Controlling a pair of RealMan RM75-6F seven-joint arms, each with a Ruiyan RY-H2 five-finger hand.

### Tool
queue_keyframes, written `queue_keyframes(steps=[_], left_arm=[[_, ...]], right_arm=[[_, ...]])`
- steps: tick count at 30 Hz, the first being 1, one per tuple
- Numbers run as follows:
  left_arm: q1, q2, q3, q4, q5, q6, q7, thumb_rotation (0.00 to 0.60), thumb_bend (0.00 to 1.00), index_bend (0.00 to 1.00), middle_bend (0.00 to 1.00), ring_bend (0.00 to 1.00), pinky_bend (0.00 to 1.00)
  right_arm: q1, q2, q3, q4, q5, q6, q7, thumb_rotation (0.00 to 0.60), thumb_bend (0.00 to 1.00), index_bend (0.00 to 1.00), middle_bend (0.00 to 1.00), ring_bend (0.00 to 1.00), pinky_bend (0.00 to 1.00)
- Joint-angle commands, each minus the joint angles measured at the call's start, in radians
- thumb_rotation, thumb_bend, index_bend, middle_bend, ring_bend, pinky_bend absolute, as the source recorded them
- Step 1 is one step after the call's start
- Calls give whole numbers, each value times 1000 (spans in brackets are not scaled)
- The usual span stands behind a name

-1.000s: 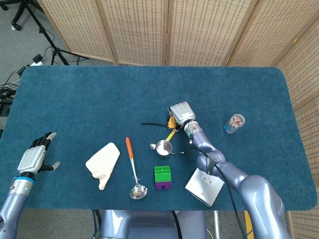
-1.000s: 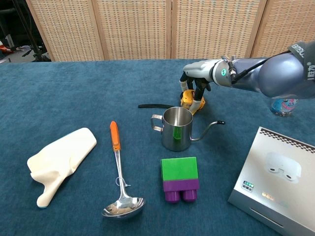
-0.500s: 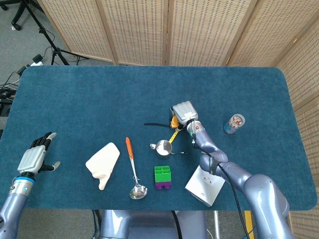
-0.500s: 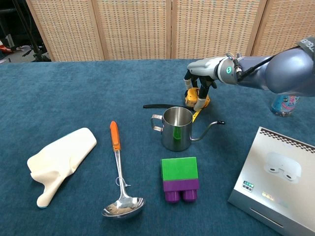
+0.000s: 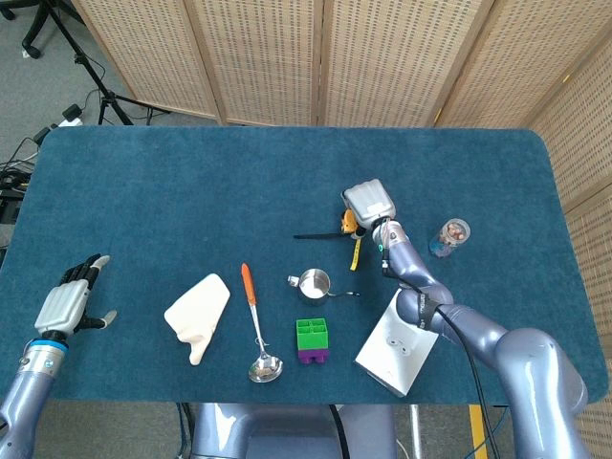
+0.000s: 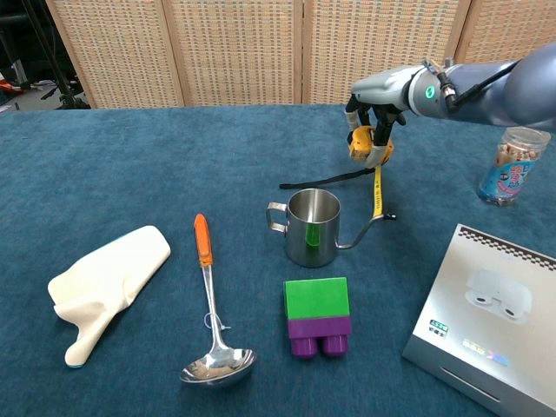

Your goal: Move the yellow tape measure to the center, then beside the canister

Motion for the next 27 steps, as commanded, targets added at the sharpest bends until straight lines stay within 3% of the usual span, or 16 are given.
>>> queue_keyframes(steps=[1, 13, 27], left_arm=[[0, 0, 1, -1, 1, 0, 2, 600, 281, 32, 0, 0, 3], [-1, -1, 5, -6, 3, -1, 8, 600, 281, 32, 0, 0, 3], [-1, 3, 7, -14, 9, 3, 9, 600, 282, 32, 0, 0, 4]], right_arm=[[-8, 47, -13, -50, 44, 32, -48, 600, 199, 734, 597, 561, 604], [-18, 179, -37, -179, 175, 122, -161, 600, 196, 735, 597, 561, 604], [-34, 294, -46, -236, 237, 193, -213, 600, 195, 735, 597, 561, 604]])
